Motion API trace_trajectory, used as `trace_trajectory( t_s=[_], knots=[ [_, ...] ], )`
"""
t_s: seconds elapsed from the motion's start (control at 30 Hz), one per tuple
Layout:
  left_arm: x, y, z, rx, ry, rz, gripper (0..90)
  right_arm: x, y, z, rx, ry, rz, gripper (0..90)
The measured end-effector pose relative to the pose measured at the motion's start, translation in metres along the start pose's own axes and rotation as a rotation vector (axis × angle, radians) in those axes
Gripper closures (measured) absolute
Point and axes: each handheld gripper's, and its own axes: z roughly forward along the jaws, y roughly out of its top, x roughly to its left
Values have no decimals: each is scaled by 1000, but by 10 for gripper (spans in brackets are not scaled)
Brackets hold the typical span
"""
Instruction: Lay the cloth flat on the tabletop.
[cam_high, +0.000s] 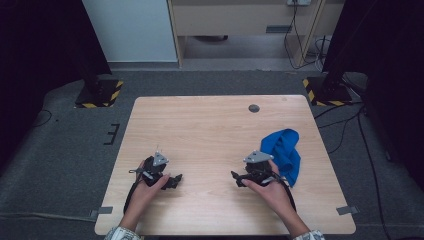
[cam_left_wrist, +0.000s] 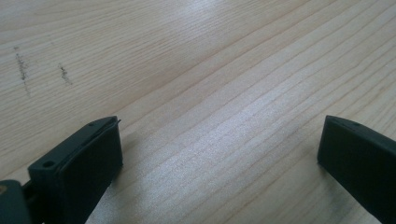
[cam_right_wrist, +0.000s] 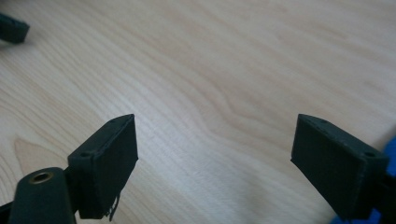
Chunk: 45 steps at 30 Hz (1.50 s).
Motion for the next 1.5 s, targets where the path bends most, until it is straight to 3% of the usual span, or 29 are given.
trace_trajectory(
  t_s=[0.17,0.33,0.5,0.63,0.73,0.87,1.1,1.27,1.37,1.5],
  knots=[
    [0,0,0,0,1,0,0,-27,10,-27,-30,-25,18,228],
    [0,0,0,-1,0,-1,0,-69,6,-52,-74,-114,86,233],
    [-1,0,1,-1,1,-1,0,-102,-11,-60,-49,-181,136,233],
    [-1,1,1,-1,1,0,0,-120,-22,-65,-49,-214,166,296],
    [-1,1,1,-1,0,1,0,-131,-32,-64,-54,-214,200,286],
    [-1,1,1,-1,0,1,0,-139,-37,-61,-58,-238,224,196],
    [-2,1,1,-2,1,-1,0,-145,-44,-51,-57,-203,269,131],
    [-3,1,1,-2,-2,1,0,-141,-48,-34,34,-173,241,156],
    [-3,1,1,-2,-2,1,0,-140,-50,-27,74,-176,227,209],
    [-3,1,1,-2,-2,1,0,-139,-54,-25,77,-132,222,425]
  ],
)
